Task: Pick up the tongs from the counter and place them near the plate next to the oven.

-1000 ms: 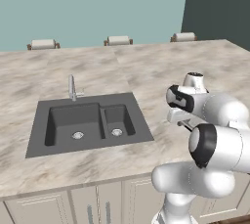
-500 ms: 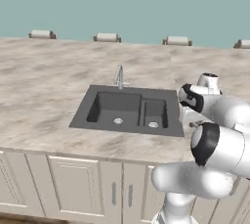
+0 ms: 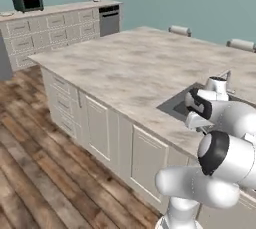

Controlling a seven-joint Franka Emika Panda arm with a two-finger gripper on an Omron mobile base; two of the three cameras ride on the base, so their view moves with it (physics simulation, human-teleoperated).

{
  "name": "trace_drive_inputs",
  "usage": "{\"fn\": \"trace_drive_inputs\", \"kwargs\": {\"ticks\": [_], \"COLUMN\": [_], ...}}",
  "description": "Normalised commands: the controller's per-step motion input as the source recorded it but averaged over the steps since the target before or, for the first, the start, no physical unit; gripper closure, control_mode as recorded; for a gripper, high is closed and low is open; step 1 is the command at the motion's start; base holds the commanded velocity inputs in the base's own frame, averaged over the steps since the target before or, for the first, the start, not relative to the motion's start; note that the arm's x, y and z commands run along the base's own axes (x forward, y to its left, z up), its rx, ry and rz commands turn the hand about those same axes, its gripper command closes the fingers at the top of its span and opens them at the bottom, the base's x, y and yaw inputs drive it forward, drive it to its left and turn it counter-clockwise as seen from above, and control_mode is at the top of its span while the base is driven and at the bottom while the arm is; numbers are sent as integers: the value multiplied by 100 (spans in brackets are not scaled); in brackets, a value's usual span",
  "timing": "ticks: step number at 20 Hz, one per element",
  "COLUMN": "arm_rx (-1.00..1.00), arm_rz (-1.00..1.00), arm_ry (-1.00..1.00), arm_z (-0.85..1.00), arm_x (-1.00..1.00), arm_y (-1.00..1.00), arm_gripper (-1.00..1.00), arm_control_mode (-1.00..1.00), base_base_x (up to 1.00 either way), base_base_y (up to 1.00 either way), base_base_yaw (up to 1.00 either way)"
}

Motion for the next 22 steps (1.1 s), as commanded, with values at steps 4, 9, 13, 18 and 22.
{"fn": "trace_drive_inputs", "kwargs": {"ticks": [4,9,13,18,22], "arm_rx": [0,0,0,0,0], "arm_rz": [0,0,0,0,0], "arm_ry": [0,0,0,0,0], "arm_z": [0,0,0,0,0], "arm_x": [0,0,0,0,0], "arm_y": [0,0,0,0,0], "arm_gripper": [100,100,100,100,100], "arm_control_mode": [100,100,100,100,100], "base_base_x": [-3,0,0,60,94], "base_base_y": [0,-1,-2,-9,-15], "base_base_yaw": [100,100,100,49,2]}}
